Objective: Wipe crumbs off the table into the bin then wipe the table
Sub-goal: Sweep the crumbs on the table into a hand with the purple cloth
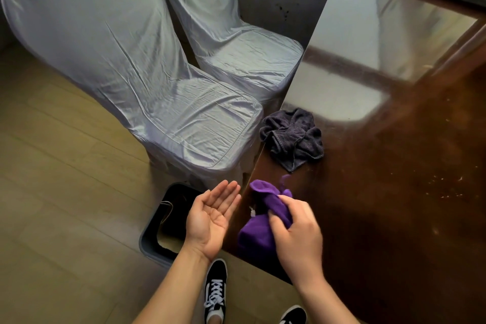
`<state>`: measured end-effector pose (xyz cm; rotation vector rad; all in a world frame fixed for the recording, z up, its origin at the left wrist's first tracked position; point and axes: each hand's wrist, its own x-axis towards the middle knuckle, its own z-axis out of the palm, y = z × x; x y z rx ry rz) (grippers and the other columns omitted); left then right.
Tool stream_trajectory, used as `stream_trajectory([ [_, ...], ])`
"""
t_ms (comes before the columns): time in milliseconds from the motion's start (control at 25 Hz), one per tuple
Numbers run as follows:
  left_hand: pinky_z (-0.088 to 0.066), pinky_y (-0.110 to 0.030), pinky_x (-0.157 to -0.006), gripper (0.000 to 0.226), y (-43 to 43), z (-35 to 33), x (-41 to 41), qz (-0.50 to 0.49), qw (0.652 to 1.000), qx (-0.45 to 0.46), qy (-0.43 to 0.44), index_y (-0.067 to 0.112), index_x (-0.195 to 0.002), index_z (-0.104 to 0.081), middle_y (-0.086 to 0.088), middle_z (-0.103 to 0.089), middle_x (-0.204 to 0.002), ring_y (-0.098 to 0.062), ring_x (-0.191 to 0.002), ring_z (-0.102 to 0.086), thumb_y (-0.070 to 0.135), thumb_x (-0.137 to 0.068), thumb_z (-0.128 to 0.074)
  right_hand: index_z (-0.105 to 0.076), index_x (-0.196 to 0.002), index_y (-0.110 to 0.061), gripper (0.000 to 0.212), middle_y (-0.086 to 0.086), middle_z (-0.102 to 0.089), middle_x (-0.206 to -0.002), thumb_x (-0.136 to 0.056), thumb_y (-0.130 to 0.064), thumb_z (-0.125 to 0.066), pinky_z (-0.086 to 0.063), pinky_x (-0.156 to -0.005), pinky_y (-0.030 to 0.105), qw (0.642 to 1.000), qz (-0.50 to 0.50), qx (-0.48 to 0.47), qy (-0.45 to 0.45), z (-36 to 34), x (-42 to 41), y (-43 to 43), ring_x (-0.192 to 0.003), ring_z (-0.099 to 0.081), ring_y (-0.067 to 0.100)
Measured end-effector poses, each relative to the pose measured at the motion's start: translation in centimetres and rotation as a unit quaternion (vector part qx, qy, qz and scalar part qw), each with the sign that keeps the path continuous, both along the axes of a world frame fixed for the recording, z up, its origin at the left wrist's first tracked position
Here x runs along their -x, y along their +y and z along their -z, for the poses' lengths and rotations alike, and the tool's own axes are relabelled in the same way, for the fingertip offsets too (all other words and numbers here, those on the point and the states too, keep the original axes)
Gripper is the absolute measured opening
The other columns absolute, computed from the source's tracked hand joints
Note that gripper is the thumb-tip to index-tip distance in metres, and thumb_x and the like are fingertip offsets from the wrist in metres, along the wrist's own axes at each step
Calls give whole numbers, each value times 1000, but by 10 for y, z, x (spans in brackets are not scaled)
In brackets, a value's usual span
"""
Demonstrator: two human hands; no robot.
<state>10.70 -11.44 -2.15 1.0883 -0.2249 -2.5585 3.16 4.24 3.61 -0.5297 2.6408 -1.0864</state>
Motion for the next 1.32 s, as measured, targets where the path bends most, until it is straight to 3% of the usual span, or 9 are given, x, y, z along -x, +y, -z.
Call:
stream_trajectory([
  [200, -61, -37, -78, 37, 0, 1, 1, 14, 1000, -8, -19, 2, -104, -74, -22, -72, -113, -30, -105, -70, 22, -93, -45, -68, -107, -31, 32, -17, -65, -103, -81, -14, -70, -41, -89, 9, 992, -34, 104, -56, -2, -9, -27, -100, -60, -3],
  [320, -57, -44, -90, 38, 0, 4, 1, -1, 1000, -23, 7, -4, -114, -66, -28, -67, -120, -36, -113, -65, 19, -94, -43, -70, -105, -29, 28, -14, -72, -105, -84, -11, -71, -48, -95, 27, 981, 44, 158, -101, -2, 12, 0, -103, -65, 3],
  [480, -56, -46, -92, 40, 0, 10, -1, -12, 999, -29, 26, -6, -119, -62, -30, -64, -125, -38, -116, -63, 18, -95, -43, -70, -104, -32, 24, -11, -73, -102, -86, -15, -70, -52, -94, 45, 981, 104, 109, -124, -1, 31, 41, -97, -67, 8],
  [720, -59, -42, -85, 39, 0, 13, -1, -7, 999, -32, 12, -4, -113, -68, -27, -67, -120, -36, -113, -66, 19, -91, -46, -69, -110, -27, 30, -10, -66, -104, -82, -17, -72, -39, -82, 17, 1000, 6, 17, -19, 0, 1, -6, -94, -59, 5],
  [840, -59, -39, -87, 44, -1, 9, -1, 10, 999, -35, 27, -1, -115, -67, -21, -72, -113, -29, -104, -70, 20, -76, -63, -67, -108, -28, 28, -9, -68, -104, -81, -19, -67, -46, -83, 22, 996, -75, 41, -37, 1, -25, -44, -96, -62, 7],
  [920, -53, -40, -95, 54, 0, 9, -2, 29, 997, -31, 58, 2, -115, -66, -18, -71, -116, -26, -107, -69, 21, -66, -79, -68, -109, -29, 28, -11, -70, -104, -84, -19, -65, -50, -90, 29, 981, -105, 106, -123, 0, -38, -61, -99, -64, 5],
  [1120, -60, -33, -78, 39, -3, 14, -1, 24, 999, -29, 15, -2, -114, -66, -19, -73, -109, -26, -100, -72, 17, -96, -36, -71, -103, -30, 27, -3, -75, -100, -84, -11, -65, -53, -83, 25, 929, -32, 265, -255, -9, -33, -54, -93, -68, 10],
  [1200, -61, -36, -75, 38, -4, 17, 0, -1, 998, -60, 13, -4, -116, -64, -23, -72, -109, -29, -99, -72, 17, -96, -39, -73, -99, -23, 28, 4, -76, -96, -83, -2, -65, -52, -81, 27, 907, 38, 305, -288, -12, -21, -37, -88, -67, 14],
  [1320, -58, -48, -88, 38, -2, 15, -2, -17, 997, -77, 24, -8, -112, -67, -29, -66, -120, -39, -111, -66, 16, -92, -45, -74, -93, -16, 20, 12, -75, -93, -79, -8, -63, -49, -82, 41, 846, 139, 356, -372, -19, -4, -17, -85, -65, 25],
])
